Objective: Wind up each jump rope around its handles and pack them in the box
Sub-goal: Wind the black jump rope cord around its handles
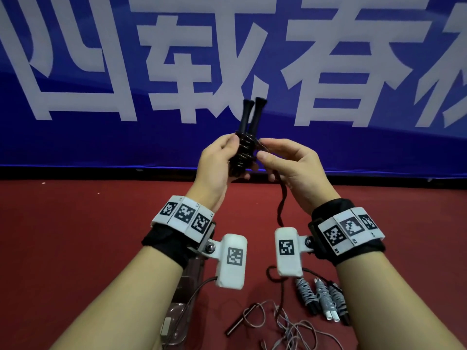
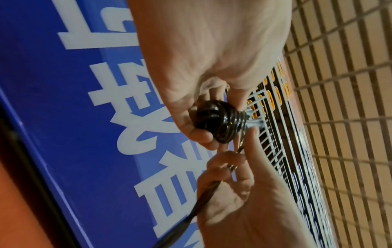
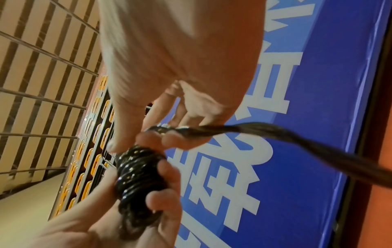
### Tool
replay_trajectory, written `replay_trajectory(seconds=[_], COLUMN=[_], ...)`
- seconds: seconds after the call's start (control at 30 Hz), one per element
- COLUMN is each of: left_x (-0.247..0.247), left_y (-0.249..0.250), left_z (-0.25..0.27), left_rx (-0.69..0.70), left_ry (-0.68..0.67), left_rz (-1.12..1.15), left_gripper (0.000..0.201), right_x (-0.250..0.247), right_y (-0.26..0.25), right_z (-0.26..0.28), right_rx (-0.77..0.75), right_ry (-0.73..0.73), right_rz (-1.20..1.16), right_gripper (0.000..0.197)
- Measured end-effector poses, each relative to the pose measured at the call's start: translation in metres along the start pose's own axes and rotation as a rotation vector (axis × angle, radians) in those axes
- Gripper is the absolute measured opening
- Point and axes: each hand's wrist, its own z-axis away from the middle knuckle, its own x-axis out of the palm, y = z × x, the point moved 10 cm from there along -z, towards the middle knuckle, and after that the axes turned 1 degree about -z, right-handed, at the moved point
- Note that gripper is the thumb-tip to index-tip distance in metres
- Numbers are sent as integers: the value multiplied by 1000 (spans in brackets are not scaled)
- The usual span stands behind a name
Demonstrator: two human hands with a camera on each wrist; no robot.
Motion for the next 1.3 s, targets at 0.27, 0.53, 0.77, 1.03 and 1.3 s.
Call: replay_trajectory(seconds=[0.27,0.53,0.77,1.03,1.3], left_x=[2,-2,-12,-19,-15], left_y=[7,15,14,7,-3], left_z=[-1,2,-1,-3,-4], left_rx=[61,131,141,111,32], left_ry=[-18,-2,107,166,104], left_rz=[-64,-88,-151,-199,-127], left_gripper=[28,27,22,23,26], right_x=[-11,6,-14,6,-6], right_y=[-21,-4,-21,-33,-2], right_z=[5,0,4,13,-5], right_rx=[-297,-106,-238,-572,-159], right_ry=[190,39,189,197,57], right_rz=[320,286,215,838,411], right_gripper=[7,32,18,25,12])
